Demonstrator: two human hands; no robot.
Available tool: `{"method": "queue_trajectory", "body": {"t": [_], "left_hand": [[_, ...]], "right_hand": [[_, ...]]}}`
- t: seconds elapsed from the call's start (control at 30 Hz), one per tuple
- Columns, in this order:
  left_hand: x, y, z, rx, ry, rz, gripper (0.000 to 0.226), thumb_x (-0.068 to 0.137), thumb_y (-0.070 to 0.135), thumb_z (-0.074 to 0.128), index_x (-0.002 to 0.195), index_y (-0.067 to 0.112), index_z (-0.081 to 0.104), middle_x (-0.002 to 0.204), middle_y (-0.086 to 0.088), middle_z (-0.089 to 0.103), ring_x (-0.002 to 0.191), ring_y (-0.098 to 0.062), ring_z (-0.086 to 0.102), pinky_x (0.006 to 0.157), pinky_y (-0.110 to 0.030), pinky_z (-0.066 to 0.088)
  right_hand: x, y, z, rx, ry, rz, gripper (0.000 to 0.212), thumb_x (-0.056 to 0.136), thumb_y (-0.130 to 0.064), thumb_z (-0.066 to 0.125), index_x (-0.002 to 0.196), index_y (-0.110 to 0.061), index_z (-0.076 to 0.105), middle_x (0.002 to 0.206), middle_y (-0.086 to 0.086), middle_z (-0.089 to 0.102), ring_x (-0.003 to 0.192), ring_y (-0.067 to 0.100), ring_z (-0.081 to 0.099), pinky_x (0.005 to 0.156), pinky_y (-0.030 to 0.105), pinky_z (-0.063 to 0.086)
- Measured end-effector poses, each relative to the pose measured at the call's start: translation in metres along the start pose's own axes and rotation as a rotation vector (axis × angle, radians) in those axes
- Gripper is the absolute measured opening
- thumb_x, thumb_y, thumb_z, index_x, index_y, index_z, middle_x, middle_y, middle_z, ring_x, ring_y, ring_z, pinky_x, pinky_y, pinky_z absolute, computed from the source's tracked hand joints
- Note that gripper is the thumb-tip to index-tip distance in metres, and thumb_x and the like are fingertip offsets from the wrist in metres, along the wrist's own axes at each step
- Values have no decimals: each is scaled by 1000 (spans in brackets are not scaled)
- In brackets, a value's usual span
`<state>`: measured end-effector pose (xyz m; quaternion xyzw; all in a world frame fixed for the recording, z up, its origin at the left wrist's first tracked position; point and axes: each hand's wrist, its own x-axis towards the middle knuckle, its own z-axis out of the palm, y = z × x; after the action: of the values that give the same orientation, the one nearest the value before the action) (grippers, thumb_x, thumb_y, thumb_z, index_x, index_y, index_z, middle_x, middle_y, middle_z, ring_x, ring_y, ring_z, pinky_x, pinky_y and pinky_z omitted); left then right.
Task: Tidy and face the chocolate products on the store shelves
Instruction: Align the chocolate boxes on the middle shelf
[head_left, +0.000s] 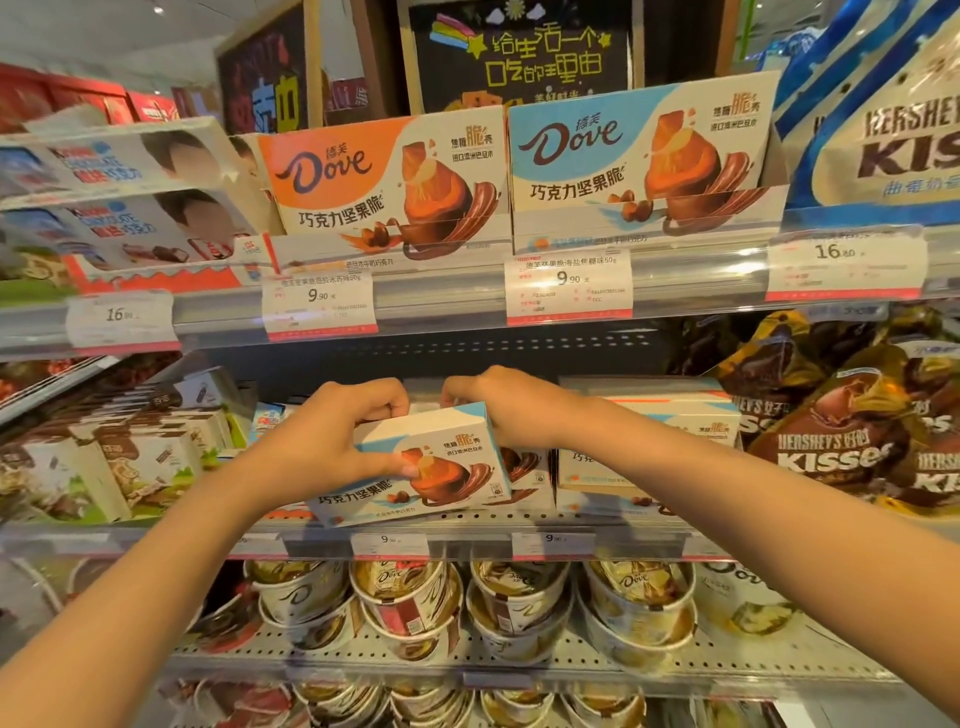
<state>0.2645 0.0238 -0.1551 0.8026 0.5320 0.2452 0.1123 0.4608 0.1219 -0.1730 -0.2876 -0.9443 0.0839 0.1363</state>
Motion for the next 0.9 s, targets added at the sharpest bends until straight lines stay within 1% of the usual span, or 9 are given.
{"method": "queue_trajectory", "body": {"t": [0.1, 0.27, 0.33, 0.4, 0.47, 0.53, 0.6, 0.67, 0.9], "left_hand": [[2, 0, 4, -10, -8, 1, 32, 67, 42, 75, 83, 34, 49, 95, 20, 65, 97, -1, 62, 65, -29, 58], [9, 0, 9, -19, -16, 2, 31, 64, 47, 73, 84, 40, 49, 96, 19, 65, 98, -7, 63, 68, -32, 58], [13, 0, 14, -6, -14, 3, 30, 67, 44, 75, 81, 37, 50, 95, 20, 63, 98, -9, 62, 69, -32, 58], [18, 1, 20, 15, -22, -3, 30, 69, 40, 77, 79, 35, 49, 93, 20, 62, 96, -10, 62, 69, -32, 57], [24, 4, 25, 16, -34, 8, 29, 69, 41, 78, 79, 35, 51, 90, 18, 63, 93, -10, 62, 74, -37, 56], [31, 10, 30, -1, -31, 29, 29, 68, 43, 78, 81, 35, 53, 88, 17, 64, 89, -8, 61, 76, -40, 54], [39, 19, 35, -38, -19, 51, 32, 65, 48, 76, 83, 33, 55, 87, 16, 64, 85, -5, 61, 70, -33, 53], [46, 25, 38, -67, -28, 50, 37, 61, 50, 76, 87, 32, 56, 90, 15, 66, 84, -4, 62, 66, -24, 51], [51, 30, 36, -209, -137, -59, 36, 56, 40, 78, 80, 17, 66, 84, 10, 73, 82, -5, 69, 62, -23, 57]], "right_hand": [[-6, 10, 14, -33, 33, -24, 23, 88, -26, 61, 108, -15, 58, 103, 6, 67, 93, 20, 62, 64, 26, 43], [-21, 25, 19, -8, 41, 24, 22, 92, -19, 55, 111, -9, 63, 108, 6, 61, 101, 19, 58, 84, 32, 49], [-29, 26, 6, 156, 102, 41, 25, 97, -17, 45, 109, -6, 64, 105, 9, 63, 95, 18, 59, 84, 31, 49], [-39, 20, -10, 422, 182, 86, 32, 100, -20, 38, 115, -4, 61, 110, 11, 65, 95, 11, 59, 85, 20, 46], [-48, 14, -22, 598, 149, 79, 33, 97, -22, 46, 124, -6, 55, 111, 6, 65, 94, 1, 57, 83, 12, 44], [-54, 10, -29, 541, 84, 51, 47, 86, -20, 65, 130, -13, 48, 103, -2, 65, 92, 1, 60, 78, 11, 45], [-60, 16, -32, 434, 93, 38, 59, 80, -15, 72, 132, -13, 46, 97, -7, 64, 89, 1, 60, 79, 10, 44], [-70, 25, -40, 441, 117, 56, 58, 81, -11, 71, 133, -11, 46, 97, -5, 66, 90, 3, 62, 81, 11, 45], [-121, 61, -66, 392, 76, 203, 41, 85, -9, 65, 124, -15, 55, 105, -3, 65, 99, 2, 60, 77, 8, 45]]}}
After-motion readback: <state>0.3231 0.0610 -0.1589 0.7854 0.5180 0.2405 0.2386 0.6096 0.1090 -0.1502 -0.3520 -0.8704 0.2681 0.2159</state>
